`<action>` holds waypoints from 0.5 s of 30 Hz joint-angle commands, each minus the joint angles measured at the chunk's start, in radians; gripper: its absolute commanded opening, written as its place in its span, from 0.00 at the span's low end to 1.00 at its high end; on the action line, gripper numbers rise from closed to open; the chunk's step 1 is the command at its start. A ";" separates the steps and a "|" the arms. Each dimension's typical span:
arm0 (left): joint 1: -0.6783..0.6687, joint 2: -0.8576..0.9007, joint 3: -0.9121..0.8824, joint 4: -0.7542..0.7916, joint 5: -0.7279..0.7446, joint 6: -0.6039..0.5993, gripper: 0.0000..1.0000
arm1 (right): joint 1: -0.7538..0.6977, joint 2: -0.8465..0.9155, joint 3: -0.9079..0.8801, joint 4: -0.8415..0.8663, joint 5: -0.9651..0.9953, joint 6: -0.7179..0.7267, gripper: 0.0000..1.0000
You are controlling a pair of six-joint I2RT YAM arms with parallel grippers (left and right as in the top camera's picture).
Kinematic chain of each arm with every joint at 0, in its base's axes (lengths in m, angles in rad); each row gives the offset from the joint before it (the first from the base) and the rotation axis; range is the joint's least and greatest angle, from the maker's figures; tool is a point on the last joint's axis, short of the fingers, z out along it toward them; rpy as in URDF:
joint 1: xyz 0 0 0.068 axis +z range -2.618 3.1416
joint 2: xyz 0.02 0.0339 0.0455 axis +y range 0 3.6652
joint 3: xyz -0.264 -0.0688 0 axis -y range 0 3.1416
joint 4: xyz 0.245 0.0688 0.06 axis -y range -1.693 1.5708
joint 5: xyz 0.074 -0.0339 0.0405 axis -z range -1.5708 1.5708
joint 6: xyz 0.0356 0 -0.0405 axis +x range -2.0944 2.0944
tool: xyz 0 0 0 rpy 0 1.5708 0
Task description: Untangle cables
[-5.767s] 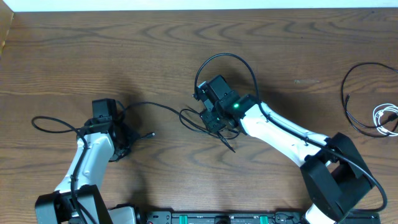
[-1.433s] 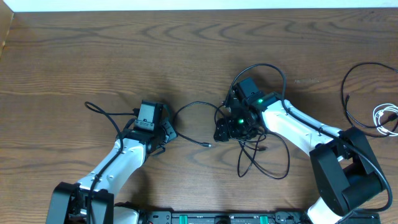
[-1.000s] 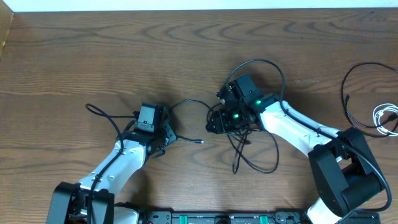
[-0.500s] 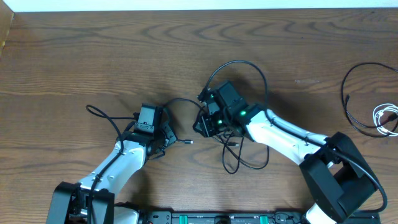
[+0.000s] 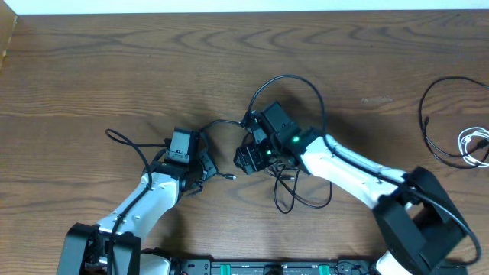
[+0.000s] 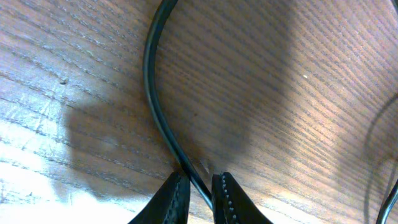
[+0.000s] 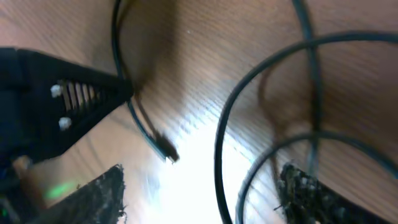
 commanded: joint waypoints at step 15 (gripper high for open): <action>-0.002 0.008 -0.007 -0.005 0.001 -0.043 0.19 | -0.034 -0.158 0.040 -0.435 0.197 0.555 0.99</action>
